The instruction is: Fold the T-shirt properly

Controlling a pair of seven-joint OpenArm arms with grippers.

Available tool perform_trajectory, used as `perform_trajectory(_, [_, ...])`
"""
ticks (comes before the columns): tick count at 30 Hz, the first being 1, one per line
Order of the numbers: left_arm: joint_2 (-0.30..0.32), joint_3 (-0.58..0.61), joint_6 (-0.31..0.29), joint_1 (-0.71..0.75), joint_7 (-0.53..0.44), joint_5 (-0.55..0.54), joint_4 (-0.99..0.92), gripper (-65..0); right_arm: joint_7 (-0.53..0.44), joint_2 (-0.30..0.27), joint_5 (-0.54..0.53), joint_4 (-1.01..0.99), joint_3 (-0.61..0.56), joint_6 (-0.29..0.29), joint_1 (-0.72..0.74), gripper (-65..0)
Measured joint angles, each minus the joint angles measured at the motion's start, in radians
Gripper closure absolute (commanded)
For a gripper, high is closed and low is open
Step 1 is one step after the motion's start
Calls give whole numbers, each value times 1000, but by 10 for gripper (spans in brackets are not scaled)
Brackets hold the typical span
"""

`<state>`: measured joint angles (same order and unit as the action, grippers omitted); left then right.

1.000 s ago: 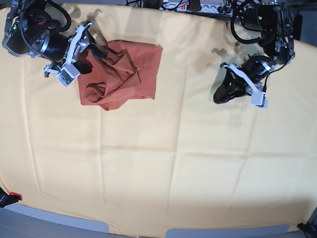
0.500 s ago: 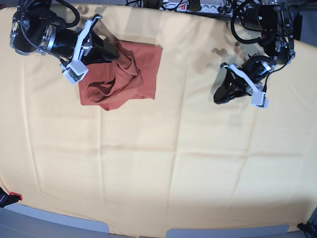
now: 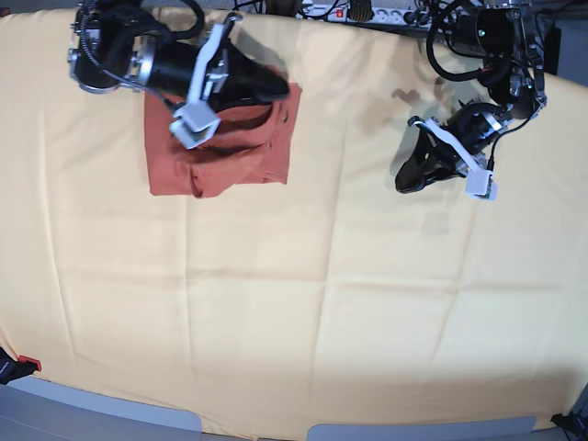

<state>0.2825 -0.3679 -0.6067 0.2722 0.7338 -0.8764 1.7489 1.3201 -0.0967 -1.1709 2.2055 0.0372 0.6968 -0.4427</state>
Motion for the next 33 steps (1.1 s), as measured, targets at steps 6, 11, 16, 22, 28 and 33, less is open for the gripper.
perform_trajectory(6, [-10,0,0,0,0,0,0,0,-72,0,251,0,-169,0,18,0])
perform_trajectory(11, [-11,0,0,0,0,0,0,0,-90,-1,282,0,-228,0,27,-308])
perform_trajectory(16, [-11,0,0,0,0,0,0,0,-84,-3,247,13,-311,-1,48,-396])
perform_trajectory(22, [-11,0,0,0,0,2,0,0,-90,-2,311,126,-322,-2,91,-392])
perform_trajectory(28, [-10,0,0,0,0,5,0,0,-225,-42,531,133,-258,-3,91,-336])
perform_trajectory(33, [-10,0,0,2,0,5,0,0,-283,-111,612,133,-200,-3,90,-312])
